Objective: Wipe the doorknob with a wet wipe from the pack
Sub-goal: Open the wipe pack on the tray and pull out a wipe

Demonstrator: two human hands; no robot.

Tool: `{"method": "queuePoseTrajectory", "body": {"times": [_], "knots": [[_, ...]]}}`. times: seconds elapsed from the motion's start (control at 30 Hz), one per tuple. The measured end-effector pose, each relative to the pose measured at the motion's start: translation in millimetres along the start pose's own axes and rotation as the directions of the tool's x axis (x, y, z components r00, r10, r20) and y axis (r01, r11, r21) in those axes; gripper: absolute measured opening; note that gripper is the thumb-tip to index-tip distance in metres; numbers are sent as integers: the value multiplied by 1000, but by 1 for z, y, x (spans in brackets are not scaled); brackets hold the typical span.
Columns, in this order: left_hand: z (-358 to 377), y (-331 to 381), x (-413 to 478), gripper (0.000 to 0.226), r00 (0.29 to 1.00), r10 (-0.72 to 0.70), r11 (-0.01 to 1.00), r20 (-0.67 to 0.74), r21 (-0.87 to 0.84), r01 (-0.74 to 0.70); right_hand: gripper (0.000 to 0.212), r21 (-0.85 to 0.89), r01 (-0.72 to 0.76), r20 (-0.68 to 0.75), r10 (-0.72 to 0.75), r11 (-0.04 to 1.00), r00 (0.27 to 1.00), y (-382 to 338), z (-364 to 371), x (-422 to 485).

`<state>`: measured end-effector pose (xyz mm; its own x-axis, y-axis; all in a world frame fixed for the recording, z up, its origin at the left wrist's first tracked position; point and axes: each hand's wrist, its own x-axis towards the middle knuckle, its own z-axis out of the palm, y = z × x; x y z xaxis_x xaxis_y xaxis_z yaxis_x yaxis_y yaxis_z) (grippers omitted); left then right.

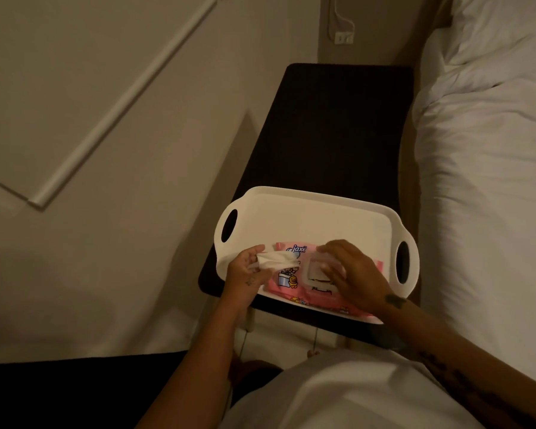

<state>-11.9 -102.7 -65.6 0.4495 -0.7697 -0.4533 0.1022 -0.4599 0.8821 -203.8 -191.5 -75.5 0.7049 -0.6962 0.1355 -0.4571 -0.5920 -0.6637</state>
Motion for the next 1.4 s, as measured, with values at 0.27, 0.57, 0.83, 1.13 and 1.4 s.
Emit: {"method": "queuePoseTrajectory", "body": {"times": [0.27, 0.57, 0.83, 1.13, 1.4], "knots": [[5, -17, 0, 35, 998, -64, 994, -18, -88, 62, 34, -201, 217, 192, -179, 955, 965, 10, 16, -30], [4, -24, 0, 42, 999, -37, 999, 14, -16, 37, 44, -256, 210, 197, -162, 943, 967, 21, 26, -34], [4, -30, 6, 35, 1000, -16, 1000, 2, 7, 16, 48, -277, 231, 151, -195, 933, 969, 26, 30, -36], [4, -30, 7, 31, 1000, 5, 1000, -12, 11, -5, 46, -275, 224, 181, -179, 935, 967, 25, 29, -34], [11, -24, 0, 10, 992, 90, 996, -87, 35, -87, 33, -12, 39, 45, -38, 999, 998, 12, 24, -33]]}}
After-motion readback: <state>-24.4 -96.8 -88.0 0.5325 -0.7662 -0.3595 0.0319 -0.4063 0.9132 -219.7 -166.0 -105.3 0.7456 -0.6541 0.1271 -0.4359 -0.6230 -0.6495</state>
